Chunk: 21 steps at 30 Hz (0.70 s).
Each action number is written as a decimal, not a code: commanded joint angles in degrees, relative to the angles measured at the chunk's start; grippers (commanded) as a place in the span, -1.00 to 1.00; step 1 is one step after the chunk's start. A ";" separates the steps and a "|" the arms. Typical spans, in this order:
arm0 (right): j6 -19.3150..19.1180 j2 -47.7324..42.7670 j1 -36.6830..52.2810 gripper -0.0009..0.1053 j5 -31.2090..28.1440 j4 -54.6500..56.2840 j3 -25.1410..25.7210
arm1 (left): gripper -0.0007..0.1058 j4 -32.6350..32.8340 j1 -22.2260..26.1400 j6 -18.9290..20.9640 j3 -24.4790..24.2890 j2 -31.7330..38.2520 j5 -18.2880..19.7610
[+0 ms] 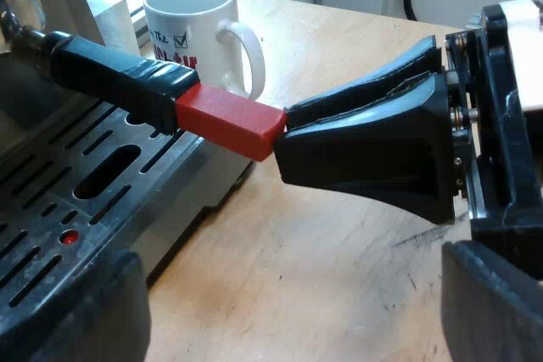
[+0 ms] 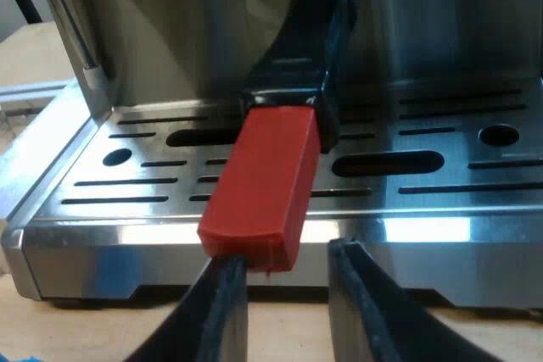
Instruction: Grind coffee beans and then tamp
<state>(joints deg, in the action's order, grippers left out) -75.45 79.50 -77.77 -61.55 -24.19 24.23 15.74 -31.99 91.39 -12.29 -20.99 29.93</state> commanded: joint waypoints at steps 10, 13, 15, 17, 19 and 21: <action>-4.42 -0.18 1.60 -0.51 -8.22 -3.23 0.32 | 0.35 -0.63 -0.30 0.04 -0.02 -0.03 0.73; -4.42 -0.18 1.60 -0.51 -10.31 -4.38 0.32 | 0.35 -0.63 -0.30 0.04 -0.02 -0.03 0.73; -4.42 -0.18 1.60 -0.51 -10.45 -4.37 0.32 | 0.35 -0.63 -0.30 0.04 -0.02 -0.03 0.73; -4.42 -0.18 1.60 -0.51 -10.20 -4.37 0.32 | 0.35 -0.63 -0.30 0.04 -0.02 -0.03 0.73; -4.42 -0.18 1.60 -0.51 -10.20 -4.37 0.32 | 0.35 -0.63 -0.30 0.04 -0.02 -0.03 0.73; -4.42 -0.18 1.60 -0.51 -10.20 -4.37 0.32 | 0.35 -0.63 -0.30 0.04 -0.02 -0.03 0.73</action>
<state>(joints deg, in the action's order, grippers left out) -79.66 79.79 -77.72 -66.66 -26.35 24.03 15.74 -31.99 91.39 -12.29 -20.99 29.93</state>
